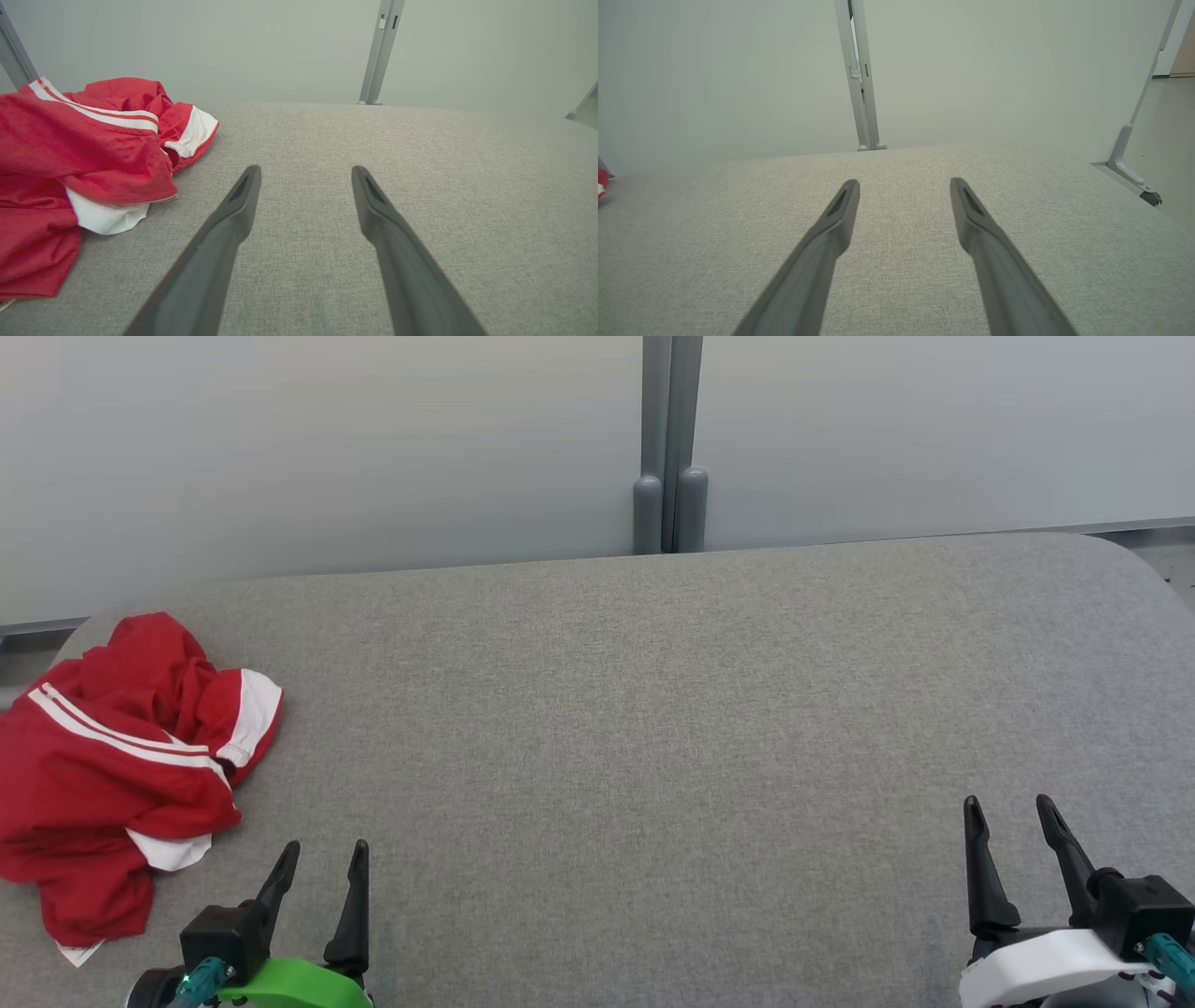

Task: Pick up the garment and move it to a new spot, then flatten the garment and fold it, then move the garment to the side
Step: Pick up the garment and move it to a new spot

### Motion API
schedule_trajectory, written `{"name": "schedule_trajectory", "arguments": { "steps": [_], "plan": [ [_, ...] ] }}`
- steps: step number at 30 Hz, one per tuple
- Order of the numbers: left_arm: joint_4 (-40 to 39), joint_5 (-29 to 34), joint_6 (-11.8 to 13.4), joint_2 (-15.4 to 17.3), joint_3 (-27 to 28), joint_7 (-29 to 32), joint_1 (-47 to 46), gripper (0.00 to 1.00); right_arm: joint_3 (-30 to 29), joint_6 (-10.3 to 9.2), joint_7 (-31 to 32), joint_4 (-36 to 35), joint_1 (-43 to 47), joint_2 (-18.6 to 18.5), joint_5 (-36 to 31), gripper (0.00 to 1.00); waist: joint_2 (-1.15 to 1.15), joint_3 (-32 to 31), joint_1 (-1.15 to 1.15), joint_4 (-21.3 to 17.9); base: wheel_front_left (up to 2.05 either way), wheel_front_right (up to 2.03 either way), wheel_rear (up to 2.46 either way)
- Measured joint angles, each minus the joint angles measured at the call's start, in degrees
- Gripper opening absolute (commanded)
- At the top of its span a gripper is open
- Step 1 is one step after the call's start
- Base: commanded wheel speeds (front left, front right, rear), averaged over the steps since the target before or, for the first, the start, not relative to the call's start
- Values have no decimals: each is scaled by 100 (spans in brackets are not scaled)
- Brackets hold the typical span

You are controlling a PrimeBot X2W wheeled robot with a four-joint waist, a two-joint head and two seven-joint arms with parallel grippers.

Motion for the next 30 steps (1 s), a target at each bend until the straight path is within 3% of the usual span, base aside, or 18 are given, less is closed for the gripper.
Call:
{"name": "schedule_trajectory", "arguments": {
  "steps": [16,22,30],
  "plan": [
    [0,0,-1,-3,-18,-1,-14,100,-23,0,-1,-86,81,-3,13,100,0,-18,0,217,0,0,0],
    [-16,2,-1,9,-51,-7,-41,100,141,0,-1,-186,98,-3,22,100,0,-26,0,655,0,0,0],
    [-41,0,-2,133,154,-7,69,100,523,0,-1,-181,18,-3,80,100,0,-38,0,1560,0,0,0]
  ]
}}
